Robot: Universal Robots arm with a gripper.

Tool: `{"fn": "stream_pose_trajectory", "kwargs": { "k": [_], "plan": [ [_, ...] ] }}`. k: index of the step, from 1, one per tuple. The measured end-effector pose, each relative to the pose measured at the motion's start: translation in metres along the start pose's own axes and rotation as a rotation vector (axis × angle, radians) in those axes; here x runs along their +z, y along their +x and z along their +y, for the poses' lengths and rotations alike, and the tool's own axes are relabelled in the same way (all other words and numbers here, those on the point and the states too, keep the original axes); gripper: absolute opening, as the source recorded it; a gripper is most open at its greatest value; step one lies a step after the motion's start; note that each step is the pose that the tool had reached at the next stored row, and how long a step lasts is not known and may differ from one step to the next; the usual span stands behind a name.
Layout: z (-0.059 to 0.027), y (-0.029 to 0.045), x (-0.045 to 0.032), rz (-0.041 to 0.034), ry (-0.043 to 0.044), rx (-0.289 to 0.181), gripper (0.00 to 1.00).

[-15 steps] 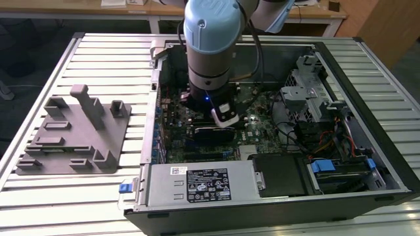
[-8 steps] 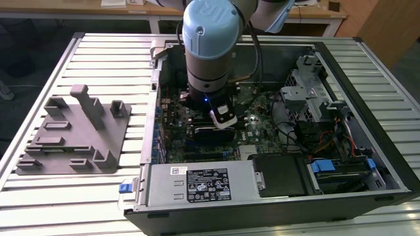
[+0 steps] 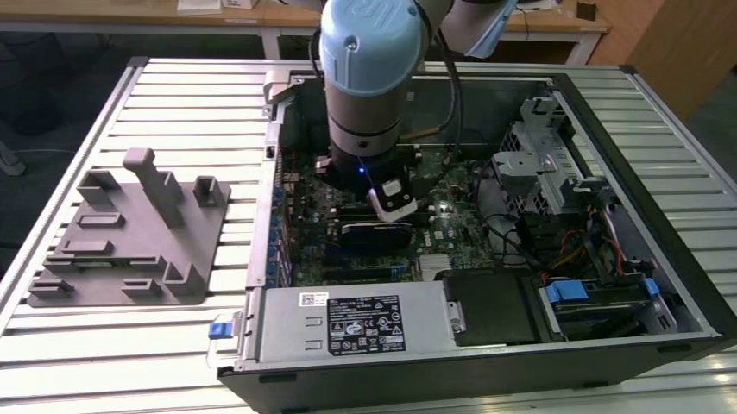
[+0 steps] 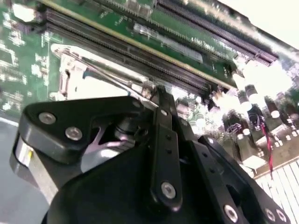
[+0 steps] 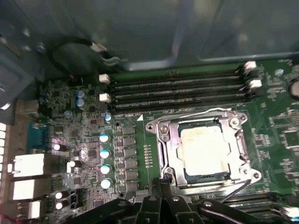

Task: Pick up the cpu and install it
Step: 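Install the second cpu locking lever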

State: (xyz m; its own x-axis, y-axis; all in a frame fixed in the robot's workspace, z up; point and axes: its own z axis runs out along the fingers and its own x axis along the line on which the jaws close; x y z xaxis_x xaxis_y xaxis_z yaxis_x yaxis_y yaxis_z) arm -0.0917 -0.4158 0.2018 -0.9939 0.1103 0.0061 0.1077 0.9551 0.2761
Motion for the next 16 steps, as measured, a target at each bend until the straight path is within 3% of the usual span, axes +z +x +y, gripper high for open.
{"fn": "stream_pose_trajectory", "kwargs": {
  "k": [5,10,12,15,16],
  "plan": [
    [0.0059,0.0001,-0.0206,-0.0003,0.0004,0.001,0.11],
    [0.0097,0.0002,-0.0334,-0.0012,0.0058,0.002,0.11],
    [0.0103,0.0002,-0.035,-0.0025,0.0149,0.002,0.11],
    [0.0107,0.0001,-0.0361,-0.0058,0.0436,0.002,0.11],
    [0.0109,0.0001,-0.0367,-0.0061,0.0471,0.002,0.11]
  ]
}}
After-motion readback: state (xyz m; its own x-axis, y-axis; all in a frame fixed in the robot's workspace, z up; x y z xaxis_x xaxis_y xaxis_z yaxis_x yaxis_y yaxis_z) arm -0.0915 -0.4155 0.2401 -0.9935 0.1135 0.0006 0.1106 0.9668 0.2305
